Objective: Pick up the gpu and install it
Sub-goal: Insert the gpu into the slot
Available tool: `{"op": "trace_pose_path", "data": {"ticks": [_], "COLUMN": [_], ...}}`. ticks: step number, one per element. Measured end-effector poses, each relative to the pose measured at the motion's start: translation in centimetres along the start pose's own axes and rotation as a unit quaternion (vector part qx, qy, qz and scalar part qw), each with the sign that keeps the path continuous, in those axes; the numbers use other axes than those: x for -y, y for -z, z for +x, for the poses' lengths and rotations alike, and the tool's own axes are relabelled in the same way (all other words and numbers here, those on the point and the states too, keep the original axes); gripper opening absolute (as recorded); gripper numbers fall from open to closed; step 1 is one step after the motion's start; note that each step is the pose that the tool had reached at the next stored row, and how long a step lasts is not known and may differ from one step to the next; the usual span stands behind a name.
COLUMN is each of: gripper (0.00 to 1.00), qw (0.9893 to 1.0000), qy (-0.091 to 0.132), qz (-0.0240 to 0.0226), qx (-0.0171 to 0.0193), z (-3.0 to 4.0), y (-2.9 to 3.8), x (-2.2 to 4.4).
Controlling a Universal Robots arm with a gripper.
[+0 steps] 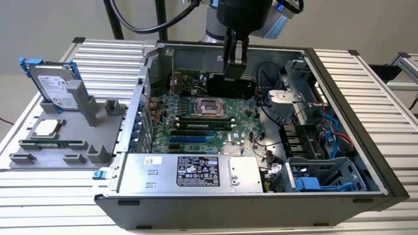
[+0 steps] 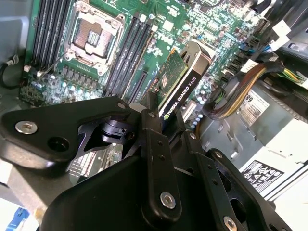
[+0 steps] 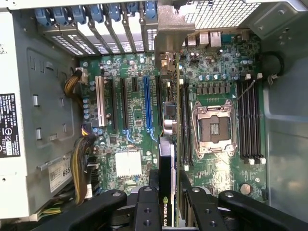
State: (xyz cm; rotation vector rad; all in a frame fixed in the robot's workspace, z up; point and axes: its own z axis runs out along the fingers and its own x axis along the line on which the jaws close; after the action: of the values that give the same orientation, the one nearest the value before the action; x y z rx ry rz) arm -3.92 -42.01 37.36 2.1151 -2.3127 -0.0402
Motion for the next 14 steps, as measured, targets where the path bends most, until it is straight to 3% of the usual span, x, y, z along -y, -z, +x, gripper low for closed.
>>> {"op": "trace_pose_path", "data": {"ticks": [14], "gripper": [0.00], "qw": [1.0000], "qy": [0.000], "qz": [0.0000], "qx": [0.0000], "z": [0.01], "y": [-0.46], "x": [0.01]}}
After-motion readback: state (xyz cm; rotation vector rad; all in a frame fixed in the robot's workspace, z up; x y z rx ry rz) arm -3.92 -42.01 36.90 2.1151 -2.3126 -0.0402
